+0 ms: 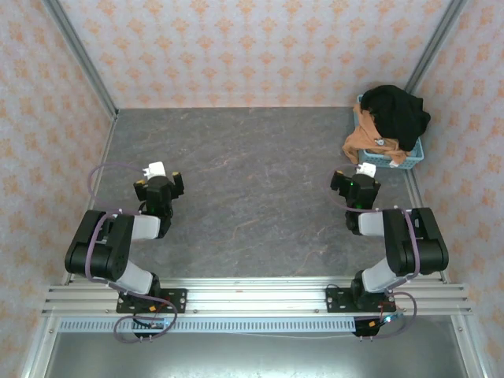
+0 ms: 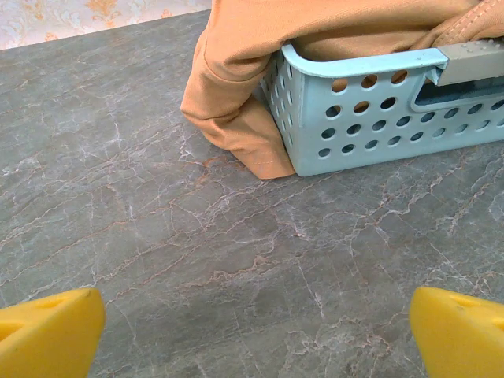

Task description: Fold and stack the t-shirts

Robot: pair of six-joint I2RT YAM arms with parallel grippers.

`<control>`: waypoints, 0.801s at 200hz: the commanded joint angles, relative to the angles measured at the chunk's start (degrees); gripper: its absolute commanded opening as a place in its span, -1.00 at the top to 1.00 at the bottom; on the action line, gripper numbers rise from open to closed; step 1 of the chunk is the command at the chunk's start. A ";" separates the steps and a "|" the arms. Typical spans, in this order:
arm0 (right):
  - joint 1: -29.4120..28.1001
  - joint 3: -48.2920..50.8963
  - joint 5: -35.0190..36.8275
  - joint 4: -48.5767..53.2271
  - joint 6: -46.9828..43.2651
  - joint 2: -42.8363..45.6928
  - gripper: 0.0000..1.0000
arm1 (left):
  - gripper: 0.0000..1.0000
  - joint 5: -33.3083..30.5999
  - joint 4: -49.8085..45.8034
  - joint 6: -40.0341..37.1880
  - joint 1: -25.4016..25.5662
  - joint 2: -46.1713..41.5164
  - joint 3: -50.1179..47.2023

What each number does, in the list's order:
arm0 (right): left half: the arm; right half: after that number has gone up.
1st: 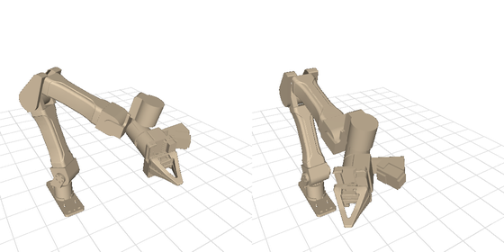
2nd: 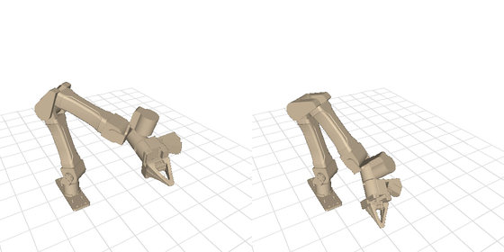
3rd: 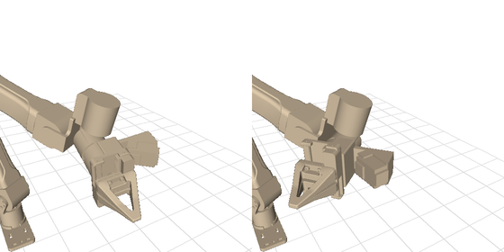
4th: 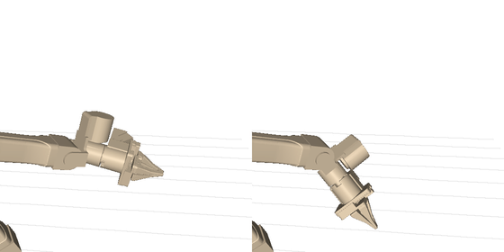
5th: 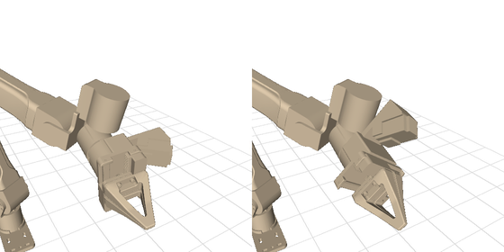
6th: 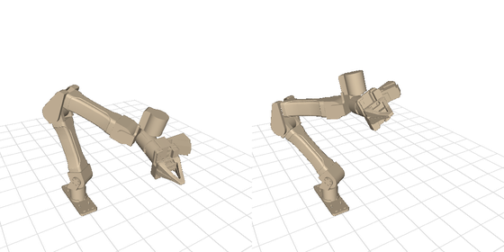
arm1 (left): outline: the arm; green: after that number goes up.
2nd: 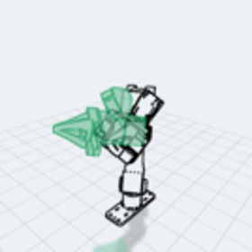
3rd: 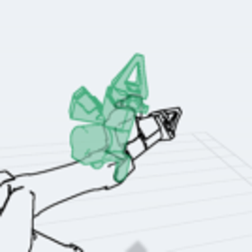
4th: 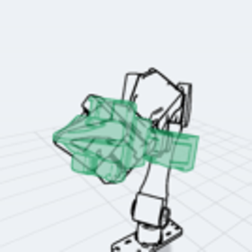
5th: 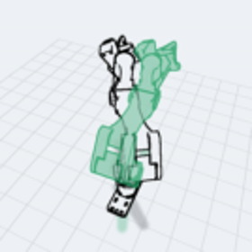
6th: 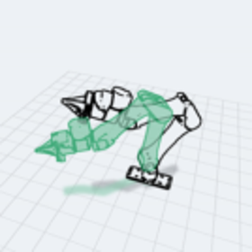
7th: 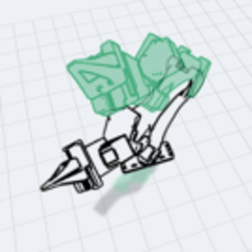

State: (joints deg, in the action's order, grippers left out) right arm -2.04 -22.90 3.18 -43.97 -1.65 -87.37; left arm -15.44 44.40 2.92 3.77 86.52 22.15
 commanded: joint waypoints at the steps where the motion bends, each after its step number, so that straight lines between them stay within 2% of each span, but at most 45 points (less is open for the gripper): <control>1: 0.37 -0.86 0.25 -1.00 -0.66 0.25 -0.98 | -1.00 -1.37 0.45 -0.65 0.45 -1.00 0.88; 137: 0.29 -0.75 0.40 -1.19 -0.92 0.39 -0.98 | -1.00 -1.38 0.46 -0.63 0.45 -1.01 0.92; 149: -1.69 -1.04 5.14 -0.44 -2.12 2.19 -0.98 | -1.00 -0.71 -0.15 -1.45 0.56 -2.05 1.00; 160: -4.88 -4.27 12.25 8.94 -3.17 7.11 -0.98 | -1.00 -3.23 -9.48 -3.25 2.89 -6.23 4.44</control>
State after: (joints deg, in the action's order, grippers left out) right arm -2.94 -23.09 5.26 -42.83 -2.22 -86.80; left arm -15.46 43.57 2.81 3.95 86.17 22.28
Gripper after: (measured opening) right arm 0.991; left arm 0.999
